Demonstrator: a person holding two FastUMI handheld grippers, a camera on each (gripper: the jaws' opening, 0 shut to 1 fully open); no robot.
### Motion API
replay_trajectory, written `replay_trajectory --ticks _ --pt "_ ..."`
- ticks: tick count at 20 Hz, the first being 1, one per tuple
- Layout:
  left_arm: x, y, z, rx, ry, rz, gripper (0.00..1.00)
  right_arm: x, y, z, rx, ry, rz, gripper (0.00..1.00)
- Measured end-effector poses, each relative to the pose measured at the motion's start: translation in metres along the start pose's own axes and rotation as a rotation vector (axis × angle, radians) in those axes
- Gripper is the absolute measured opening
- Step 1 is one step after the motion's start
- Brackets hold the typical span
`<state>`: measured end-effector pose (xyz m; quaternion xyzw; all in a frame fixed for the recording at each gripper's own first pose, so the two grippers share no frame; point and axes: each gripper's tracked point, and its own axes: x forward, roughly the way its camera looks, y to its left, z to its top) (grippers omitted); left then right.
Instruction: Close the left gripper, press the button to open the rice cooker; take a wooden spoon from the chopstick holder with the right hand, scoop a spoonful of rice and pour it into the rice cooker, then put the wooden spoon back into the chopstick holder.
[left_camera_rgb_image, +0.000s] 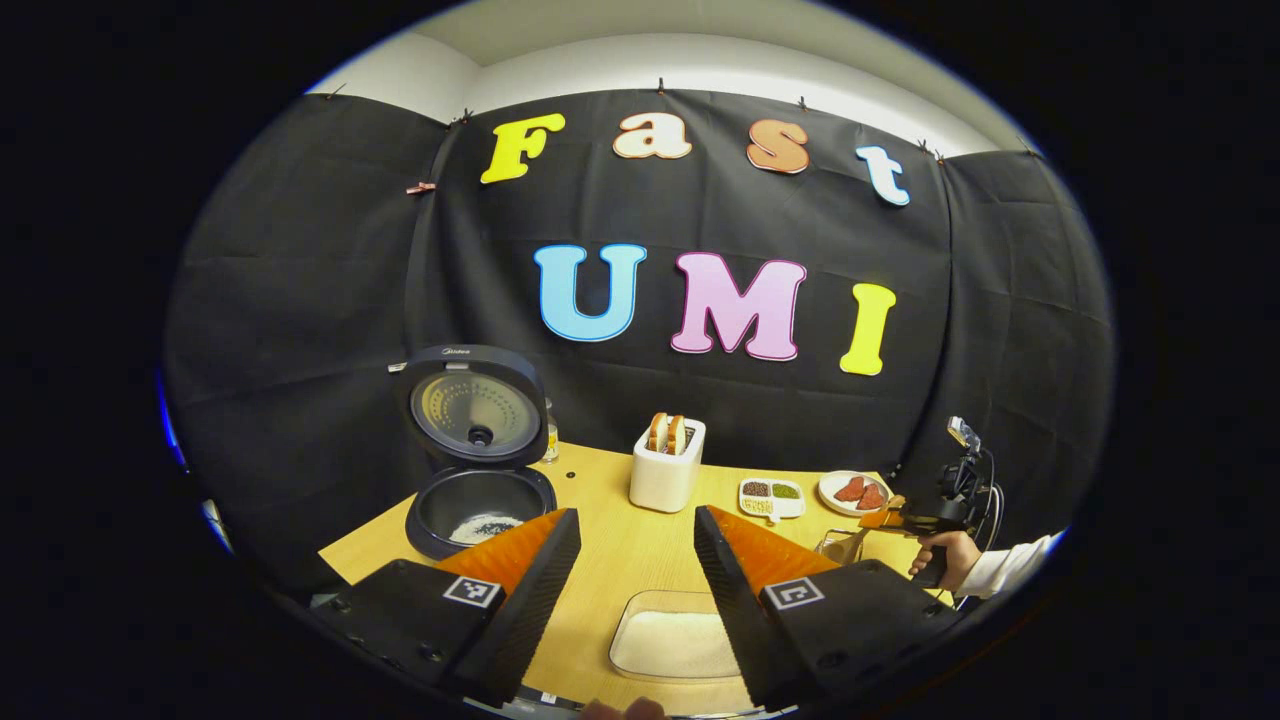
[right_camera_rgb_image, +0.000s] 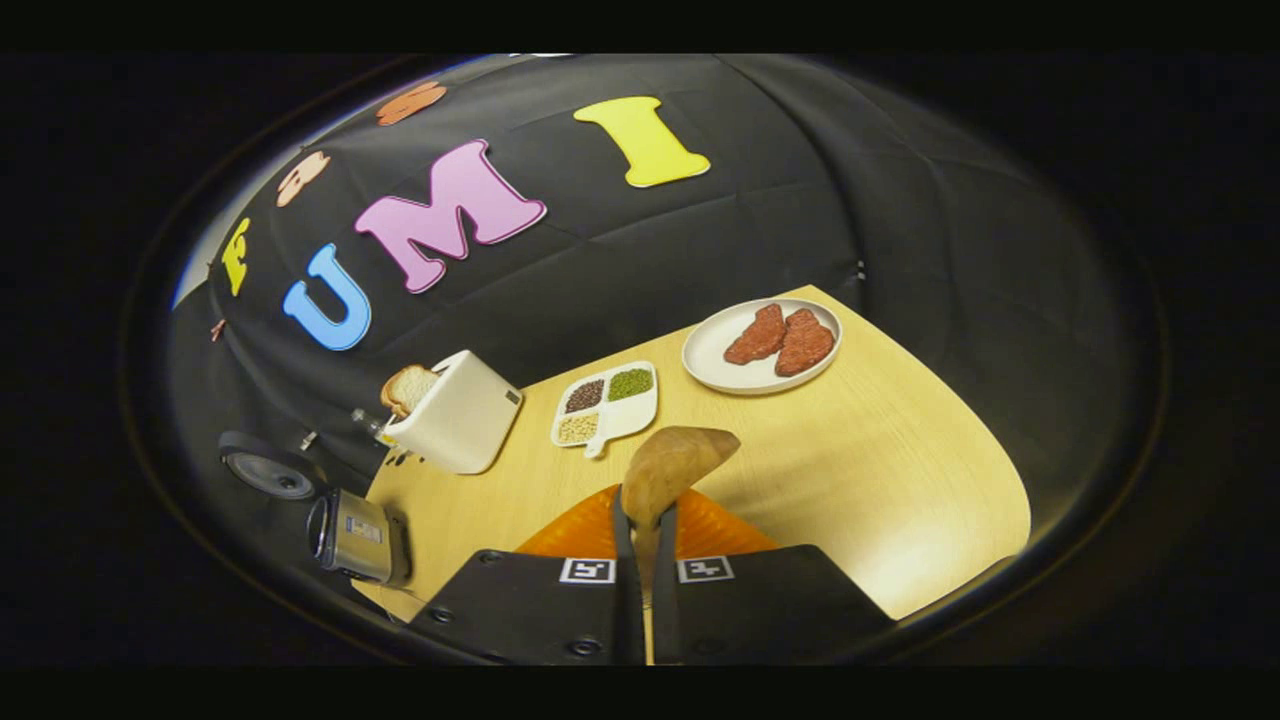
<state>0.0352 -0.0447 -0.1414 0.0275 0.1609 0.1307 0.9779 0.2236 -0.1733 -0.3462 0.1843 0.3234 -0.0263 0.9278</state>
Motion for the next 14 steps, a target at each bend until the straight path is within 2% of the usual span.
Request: replay_trajectory --ticks 1,2,3,4,5,6,7,10,13,14 --pt "0.000 -0.001 0.000 -0.001 0.001 0.000 0.81 0.001 -0.002 -0.001 0.006 -0.003 0.000 0.08" --pt "0.000 -0.003 0.000 0.002 0.003 -0.002 0.81 0.001 -0.002 -0.001 0.010 -0.004 0.007 0.04" --pt "0.000 -0.005 -0.002 0.006 0.006 -0.005 0.81 0.001 -0.001 -0.001 0.009 -0.002 0.013 0.11" --pt "-0.001 -0.006 -0.001 0.008 0.006 -0.009 0.81 -0.001 -0.001 -0.001 0.008 -0.003 0.021 0.08" --pt "-0.001 -0.007 0.000 0.009 0.004 -0.012 0.81 -0.003 -0.001 -0.002 0.009 0.001 0.022 0.22" --pt "0.000 -0.009 0.001 0.007 -0.001 -0.016 0.81 -0.005 -0.001 -0.001 0.015 -0.003 0.027 0.07" --pt "-0.001 -0.010 0.001 0.006 -0.004 -0.019 0.81 -0.009 0.001 0.002 0.026 -0.009 0.037 0.12" --pt "-0.003 -0.013 0.002 0.008 -0.009 -0.031 0.81 -0.017 0.005 0.002 0.040 -0.003 0.064 0.57" --pt "-0.005 -0.012 0.002 0.003 -0.012 -0.037 0.81 -0.028 0.000 0.005 0.022 -0.018 0.055 0.77" --pt "-0.007 -0.012 0.002 0.003 -0.014 -0.038 0.81 -0.032 0.000 0.004 0.021 -0.018 0.056 0.78"
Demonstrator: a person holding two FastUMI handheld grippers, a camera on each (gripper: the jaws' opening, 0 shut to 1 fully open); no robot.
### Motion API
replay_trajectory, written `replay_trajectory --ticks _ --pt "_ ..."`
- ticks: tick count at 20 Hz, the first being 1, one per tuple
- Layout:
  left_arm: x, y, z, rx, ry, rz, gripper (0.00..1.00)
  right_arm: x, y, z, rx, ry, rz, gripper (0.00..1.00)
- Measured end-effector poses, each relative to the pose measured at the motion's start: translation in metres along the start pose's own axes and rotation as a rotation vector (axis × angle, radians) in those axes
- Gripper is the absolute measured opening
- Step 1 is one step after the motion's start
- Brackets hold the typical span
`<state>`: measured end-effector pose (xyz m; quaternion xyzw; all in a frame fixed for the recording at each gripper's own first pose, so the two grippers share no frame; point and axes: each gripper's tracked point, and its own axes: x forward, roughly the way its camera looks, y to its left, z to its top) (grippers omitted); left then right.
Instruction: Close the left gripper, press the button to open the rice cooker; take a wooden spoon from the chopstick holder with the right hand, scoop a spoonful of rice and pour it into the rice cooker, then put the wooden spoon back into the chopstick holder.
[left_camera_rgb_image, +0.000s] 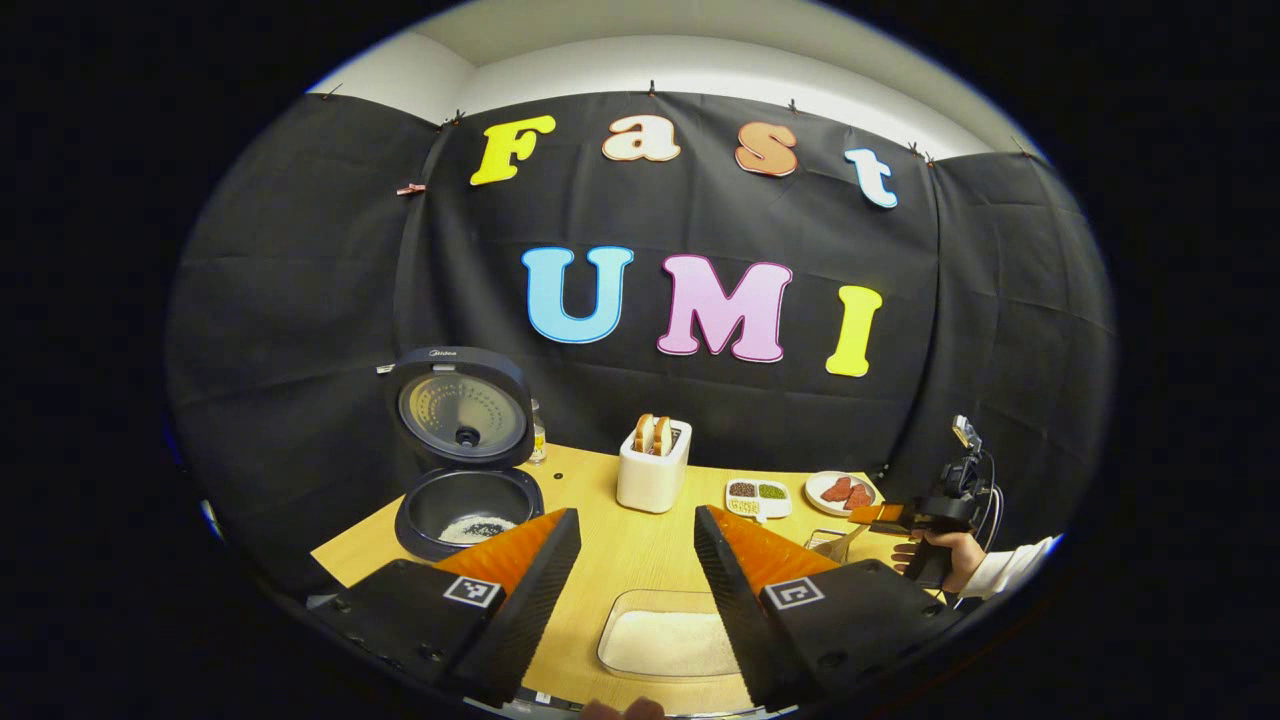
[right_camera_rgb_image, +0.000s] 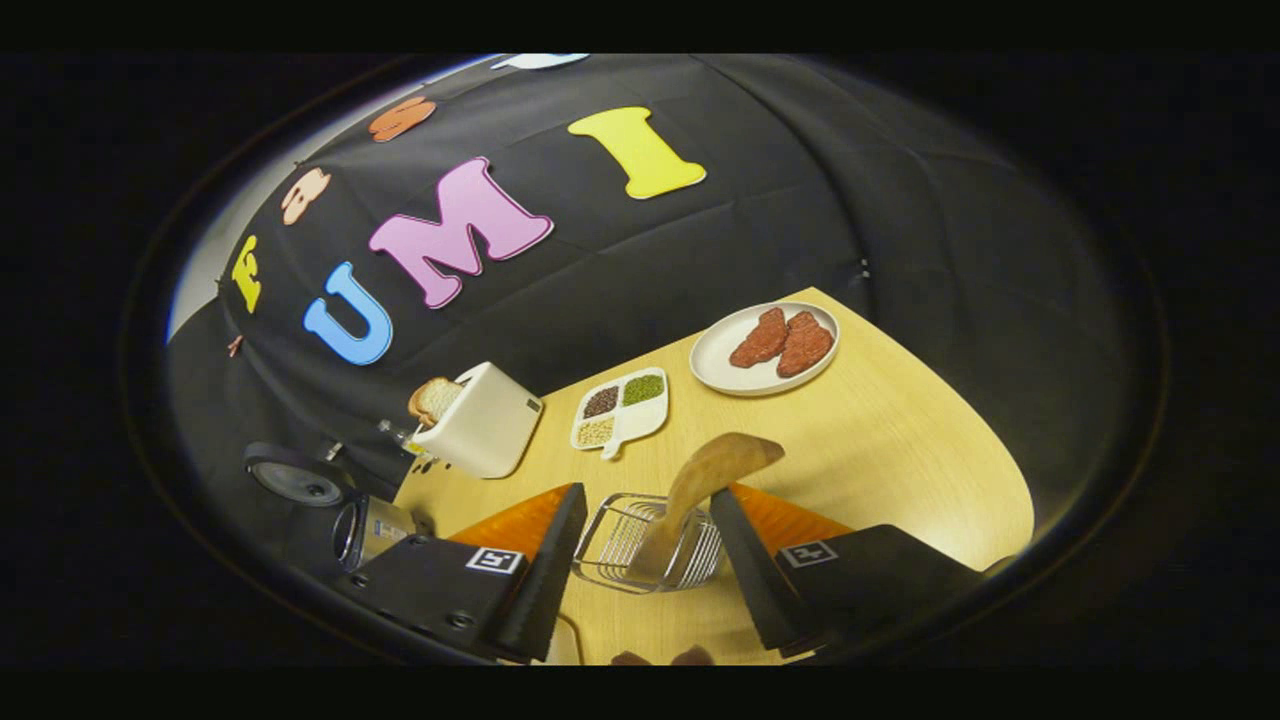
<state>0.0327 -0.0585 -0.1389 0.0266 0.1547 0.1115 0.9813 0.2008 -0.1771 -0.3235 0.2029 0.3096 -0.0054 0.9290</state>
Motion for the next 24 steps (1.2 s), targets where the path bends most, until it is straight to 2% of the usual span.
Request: replay_trajectory --ticks 3,7,14,16,21,24 --pt "-0.002 0.002 -0.001 -0.003 -0.002 -0.003 0.81 -0.009 -0.004 -0.006 0.000 0.010 -0.006 0.80" --pt "-0.002 0.003 0.000 -0.007 -0.009 -0.006 0.81 -0.028 0.006 -0.009 0.027 0.007 0.024 0.80" --pt "0.000 0.015 0.008 -0.027 -0.035 -0.010 0.81 -0.069 0.056 0.006 0.052 -0.041 0.115 0.79" --pt "0.001 0.022 0.012 -0.028 -0.047 -0.013 0.81 -0.081 0.072 0.010 0.021 -0.069 0.132 0.81" --pt "0.009 0.059 0.030 -0.049 -0.101 -0.022 0.81 -0.113 0.115 0.000 -0.112 -0.100 0.134 0.96" --pt "0.019 0.092 0.044 -0.075 -0.129 -0.030 0.81 -0.130 0.145 -0.008 -0.157 -0.147 0.119 0.96"
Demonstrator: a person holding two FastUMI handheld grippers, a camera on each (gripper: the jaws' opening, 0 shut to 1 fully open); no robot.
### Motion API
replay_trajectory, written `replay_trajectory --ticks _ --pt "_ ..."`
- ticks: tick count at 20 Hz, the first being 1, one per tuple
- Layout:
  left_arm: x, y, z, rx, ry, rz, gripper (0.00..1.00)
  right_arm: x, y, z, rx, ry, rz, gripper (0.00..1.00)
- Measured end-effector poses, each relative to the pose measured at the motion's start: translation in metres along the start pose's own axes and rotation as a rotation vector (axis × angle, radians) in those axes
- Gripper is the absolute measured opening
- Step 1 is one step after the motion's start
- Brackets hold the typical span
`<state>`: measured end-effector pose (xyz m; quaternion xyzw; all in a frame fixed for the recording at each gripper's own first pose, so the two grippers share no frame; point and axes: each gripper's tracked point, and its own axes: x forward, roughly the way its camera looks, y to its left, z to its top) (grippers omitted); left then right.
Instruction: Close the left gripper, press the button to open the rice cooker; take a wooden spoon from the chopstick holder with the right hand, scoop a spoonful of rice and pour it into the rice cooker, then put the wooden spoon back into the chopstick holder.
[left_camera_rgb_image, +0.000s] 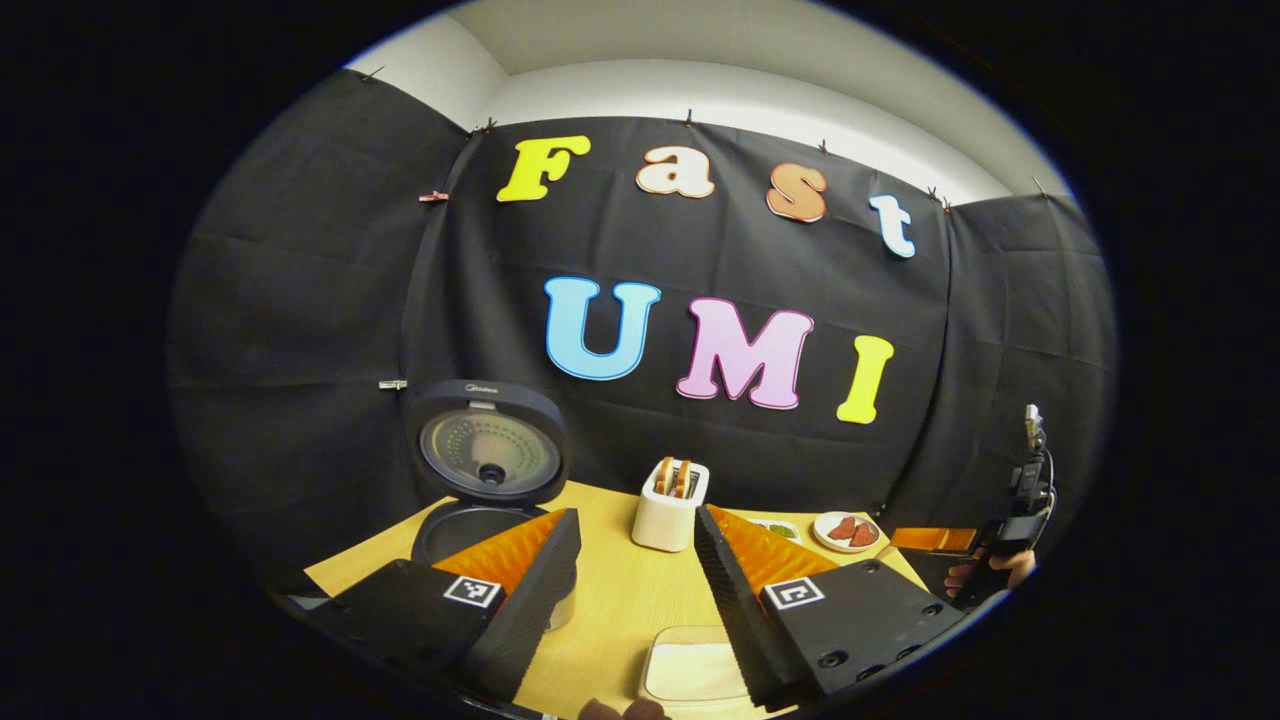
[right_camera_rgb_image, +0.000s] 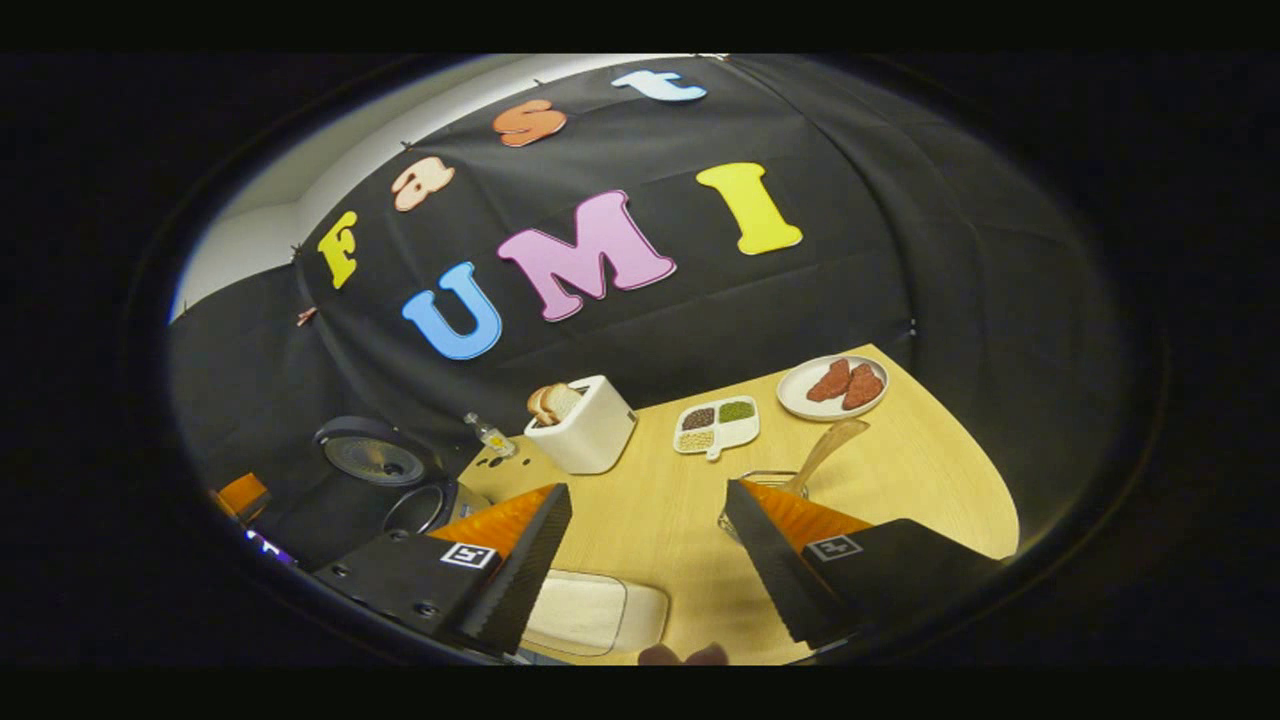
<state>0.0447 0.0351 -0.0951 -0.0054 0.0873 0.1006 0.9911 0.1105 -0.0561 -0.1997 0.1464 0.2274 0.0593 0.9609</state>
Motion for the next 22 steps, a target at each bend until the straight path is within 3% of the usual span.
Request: replay_trajectory --ticks 11,17,22 --pt "0.052 0.103 0.048 0.021 -0.093 -0.021 0.81 -0.041 0.111 -0.040 -0.028 -0.025 -0.042 0.97" --pt "0.085 0.123 0.070 0.056 -0.156 -0.018 0.81 -0.061 0.134 -0.066 -0.058 0.007 -0.066 0.97" --pt "0.119 0.146 0.088 0.073 -0.206 0.046 0.80 -0.063 0.143 -0.075 -0.096 0.021 -0.075 0.97"
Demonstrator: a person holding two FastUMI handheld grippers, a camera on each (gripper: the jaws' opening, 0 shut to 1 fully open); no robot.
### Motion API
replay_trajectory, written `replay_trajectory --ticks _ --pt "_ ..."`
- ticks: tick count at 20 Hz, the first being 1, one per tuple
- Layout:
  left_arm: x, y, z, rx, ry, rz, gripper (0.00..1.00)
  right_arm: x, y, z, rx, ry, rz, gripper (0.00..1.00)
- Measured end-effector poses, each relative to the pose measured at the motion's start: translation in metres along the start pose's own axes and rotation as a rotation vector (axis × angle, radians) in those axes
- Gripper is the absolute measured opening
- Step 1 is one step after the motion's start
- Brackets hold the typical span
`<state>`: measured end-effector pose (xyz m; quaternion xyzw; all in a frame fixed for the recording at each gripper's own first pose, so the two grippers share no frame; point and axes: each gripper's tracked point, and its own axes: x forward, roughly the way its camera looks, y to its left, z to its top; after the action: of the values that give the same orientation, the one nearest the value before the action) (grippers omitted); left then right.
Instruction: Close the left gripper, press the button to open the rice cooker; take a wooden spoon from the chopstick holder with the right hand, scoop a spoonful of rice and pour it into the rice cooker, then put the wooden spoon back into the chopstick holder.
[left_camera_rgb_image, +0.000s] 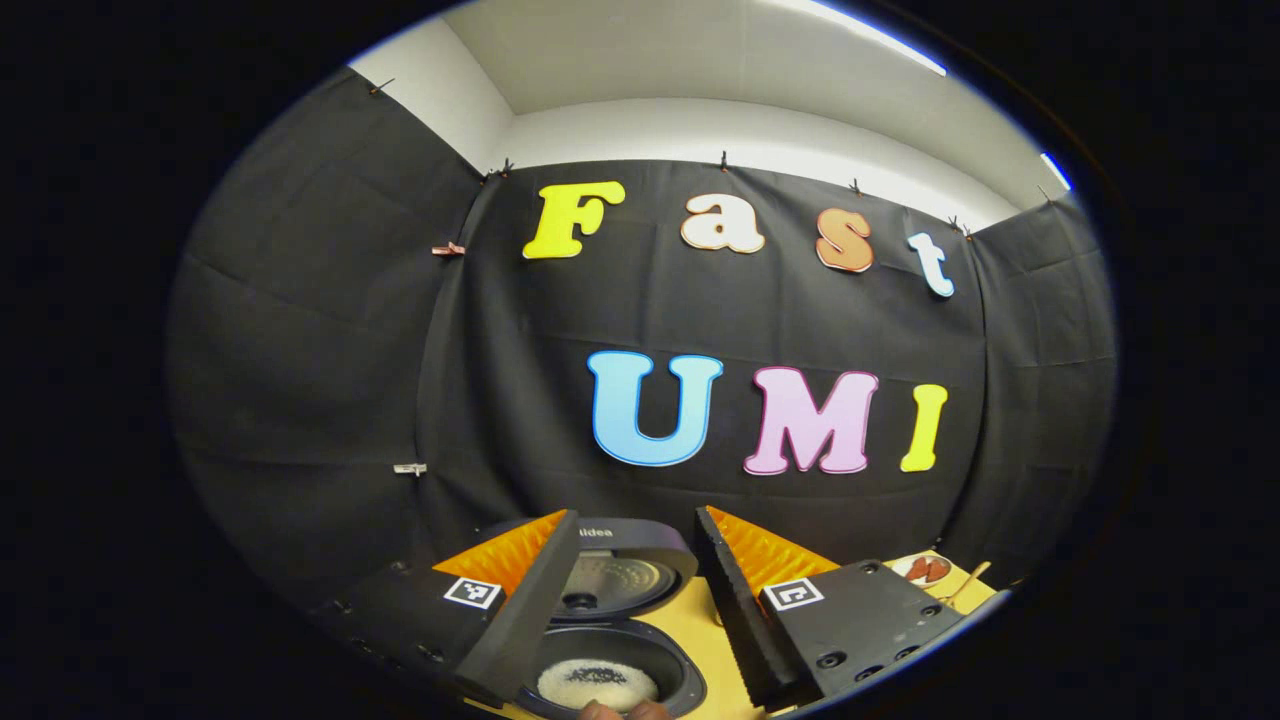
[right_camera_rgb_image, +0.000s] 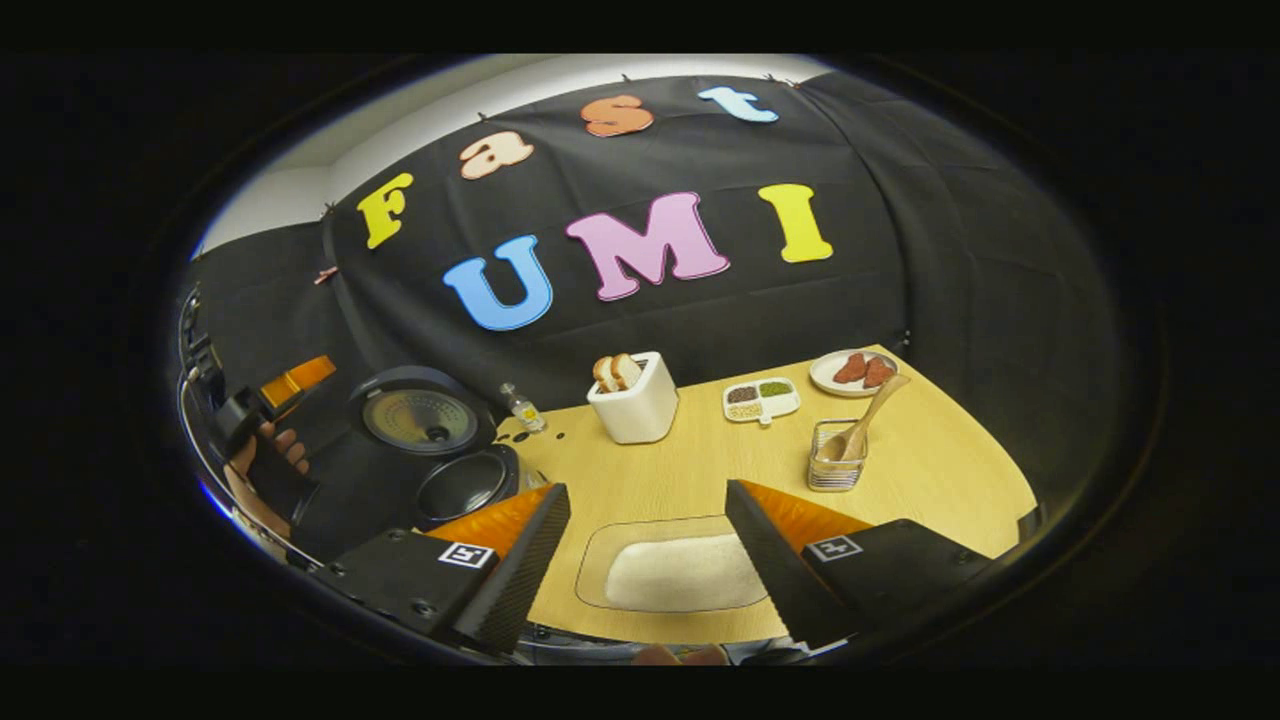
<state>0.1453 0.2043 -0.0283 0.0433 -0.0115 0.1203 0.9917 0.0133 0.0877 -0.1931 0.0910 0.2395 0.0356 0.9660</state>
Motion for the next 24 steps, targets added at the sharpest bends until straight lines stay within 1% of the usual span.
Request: replay_trajectory --ticks 3,5,8,11,12,14,17,18,19,20,24 --pt "0.029 0.018 -0.001 -0.008 0.005 0.061 0.80 -0.002 0.012 -0.011 -0.036 0.035 0.018 0.97" --pt "0.051 0.025 -0.004 -0.030 0.031 0.084 0.80 -0.003 0.016 -0.013 -0.052 0.044 0.026 0.97" --pt "0.077 0.024 -0.008 -0.023 0.063 0.088 0.80 -0.003 0.017 -0.013 -0.052 0.049 0.029 0.97" --pt "0.097 0.023 -0.004 0.030 0.059 0.089 0.81 -0.002 0.015 -0.014 -0.050 0.059 0.027 0.97" --pt "0.102 0.022 -0.007 0.043 0.072 0.089 0.81 -0.002 0.013 -0.015 -0.047 0.062 0.026 0.97" --pt "0.110 0.023 -0.024 0.054 0.134 0.087 0.81 -0.001 0.014 -0.016 -0.040 0.067 0.027 0.97" --pt "0.109 0.027 -0.055 -0.005 0.248 0.104 0.81 -0.002 0.014 -0.020 -0.042 0.077 0.031 0.97" --pt "0.105 0.026 -0.050 0.000 0.227 0.099 0.83 -0.001 0.015 -0.022 -0.041 0.081 0.033 0.97" --pt "0.101 0.023 -0.052 0.002 0.240 0.095 0.83 0.000 0.015 -0.024 -0.039 0.087 0.035 0.97" --pt "0.094 0.023 -0.057 0.010 0.249 0.095 0.81 0.000 0.015 -0.027 -0.036 0.092 0.035 0.97" --pt "0.060 0.013 -0.071 0.060 0.251 0.083 0.82 0.003 0.016 -0.028 -0.017 0.098 0.037 0.97"
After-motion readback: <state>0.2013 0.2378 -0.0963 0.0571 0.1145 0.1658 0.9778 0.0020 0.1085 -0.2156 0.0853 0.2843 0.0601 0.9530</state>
